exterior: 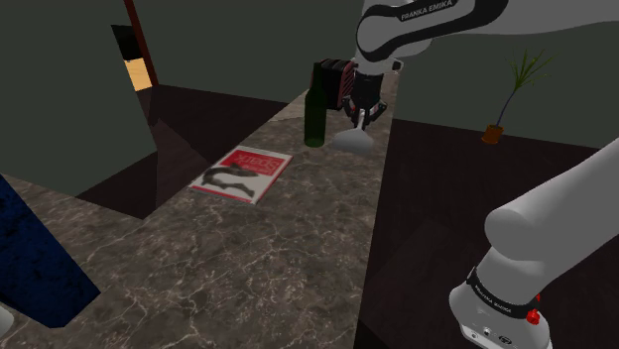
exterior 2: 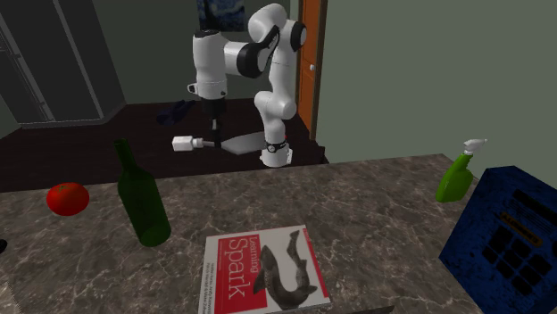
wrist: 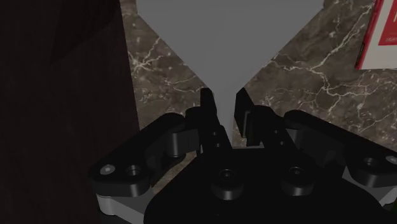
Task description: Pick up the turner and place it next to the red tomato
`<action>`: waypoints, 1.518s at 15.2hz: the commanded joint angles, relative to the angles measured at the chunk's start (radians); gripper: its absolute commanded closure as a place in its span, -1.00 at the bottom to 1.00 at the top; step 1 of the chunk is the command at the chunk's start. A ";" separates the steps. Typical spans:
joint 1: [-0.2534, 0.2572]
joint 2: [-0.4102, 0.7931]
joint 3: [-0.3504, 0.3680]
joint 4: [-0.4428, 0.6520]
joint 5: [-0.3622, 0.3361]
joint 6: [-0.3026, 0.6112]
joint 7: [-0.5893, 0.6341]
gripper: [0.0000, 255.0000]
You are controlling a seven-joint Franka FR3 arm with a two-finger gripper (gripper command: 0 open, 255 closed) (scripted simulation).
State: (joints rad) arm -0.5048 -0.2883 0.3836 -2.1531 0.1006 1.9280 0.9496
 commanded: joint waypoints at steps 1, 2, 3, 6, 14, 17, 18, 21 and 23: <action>-0.021 0.035 -0.023 0.034 -0.018 -0.001 -0.035 1.00; -0.031 0.054 -0.034 0.051 -0.027 -0.001 -0.052 1.00; -0.041 0.074 -0.044 0.069 -0.035 0.000 -0.068 1.00; -0.069 0.138 -0.074 0.130 -0.059 -0.003 -0.115 1.00; -0.136 0.334 -0.141 0.350 -0.113 -0.033 -0.229 1.00; -0.157 0.419 -0.162 0.457 -0.129 -0.057 -0.269 1.00; -0.163 0.449 -0.168 0.496 -0.134 -0.067 -0.281 1.00; -0.181 0.544 -0.185 0.626 -0.148 -0.102 -0.318 1.00; -0.191 0.614 -0.196 0.725 -0.157 -0.133 -0.342 1.00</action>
State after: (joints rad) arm -0.6877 0.2930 0.1942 -1.4778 -0.0528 1.8119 0.6241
